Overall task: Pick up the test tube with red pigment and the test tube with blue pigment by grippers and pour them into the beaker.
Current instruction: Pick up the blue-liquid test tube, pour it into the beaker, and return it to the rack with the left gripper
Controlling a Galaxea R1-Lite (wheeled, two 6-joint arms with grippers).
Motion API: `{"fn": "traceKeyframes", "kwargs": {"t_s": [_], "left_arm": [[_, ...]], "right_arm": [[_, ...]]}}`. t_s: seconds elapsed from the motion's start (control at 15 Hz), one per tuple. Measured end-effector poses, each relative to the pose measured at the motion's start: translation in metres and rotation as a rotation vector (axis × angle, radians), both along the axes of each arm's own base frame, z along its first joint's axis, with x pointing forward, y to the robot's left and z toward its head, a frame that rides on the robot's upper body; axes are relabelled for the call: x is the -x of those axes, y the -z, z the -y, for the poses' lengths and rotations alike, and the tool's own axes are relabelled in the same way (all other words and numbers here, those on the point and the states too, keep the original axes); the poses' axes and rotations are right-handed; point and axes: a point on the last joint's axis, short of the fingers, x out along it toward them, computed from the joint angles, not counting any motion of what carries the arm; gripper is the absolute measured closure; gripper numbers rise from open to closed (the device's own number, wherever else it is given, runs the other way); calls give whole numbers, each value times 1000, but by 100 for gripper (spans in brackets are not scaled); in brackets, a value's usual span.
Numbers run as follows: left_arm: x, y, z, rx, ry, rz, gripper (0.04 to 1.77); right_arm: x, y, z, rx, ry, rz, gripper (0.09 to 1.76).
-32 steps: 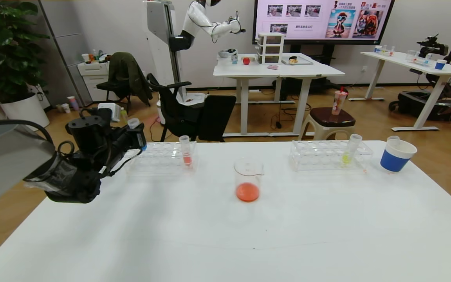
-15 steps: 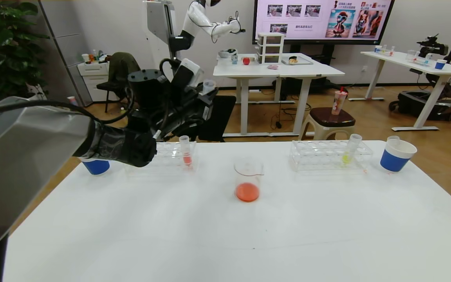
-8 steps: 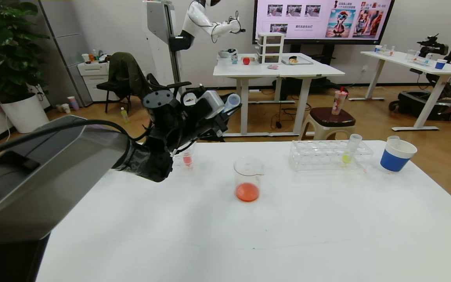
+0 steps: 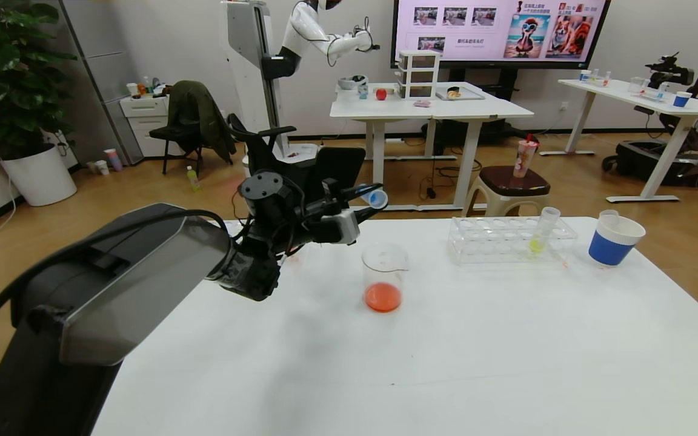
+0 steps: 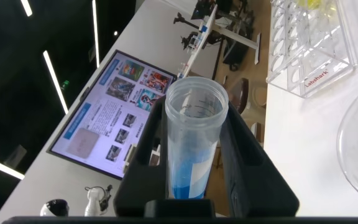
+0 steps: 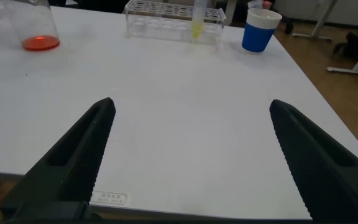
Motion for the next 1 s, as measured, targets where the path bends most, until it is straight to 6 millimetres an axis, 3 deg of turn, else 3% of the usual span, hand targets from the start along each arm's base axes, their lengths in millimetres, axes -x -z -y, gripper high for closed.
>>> {"fn": "traceKeyframes", "kwargs": {"t_s": [0.33,1.0], "left_arm": [[-5,21,0,-87,-12,120,130],[-8,31,-1,-181,-57,294,130]], "right_arm": [[0,0,0,0,0,0,12],[0,0,0,0,0,0,12]]}}
